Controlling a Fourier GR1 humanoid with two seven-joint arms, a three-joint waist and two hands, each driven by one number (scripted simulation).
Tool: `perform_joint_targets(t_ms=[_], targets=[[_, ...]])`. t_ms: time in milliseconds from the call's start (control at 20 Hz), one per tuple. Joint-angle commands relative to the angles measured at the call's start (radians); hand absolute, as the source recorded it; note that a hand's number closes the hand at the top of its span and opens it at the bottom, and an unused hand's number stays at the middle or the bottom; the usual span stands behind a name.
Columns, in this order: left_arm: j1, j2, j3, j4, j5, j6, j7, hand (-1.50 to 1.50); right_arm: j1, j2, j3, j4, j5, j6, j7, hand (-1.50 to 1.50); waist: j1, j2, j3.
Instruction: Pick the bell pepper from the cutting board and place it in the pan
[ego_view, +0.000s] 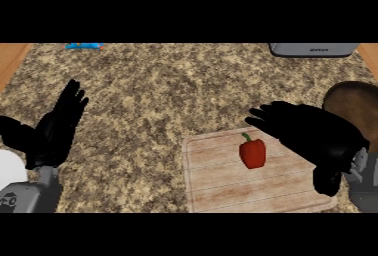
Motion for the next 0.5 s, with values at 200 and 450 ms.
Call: perform_joint_targets(t_ms=[200, 450], targets=[[-0.072, -0.041, 0.033, 0.079, -0.027, -0.015, 0.002, 0.00, 0.036, 0.165, -0.021, -0.045, 0.119, 0.072, 0.049, -1.50, -0.001, 0.002, 0.000], [-0.036, -0.037, 0.036, 0.047, -0.044, -0.035, 0.003, 0.00, 0.019, 0.275, 0.001, 0.025, 0.187, 0.133, 0.129, -1.50, 0.000, 0.001, 0.000]])
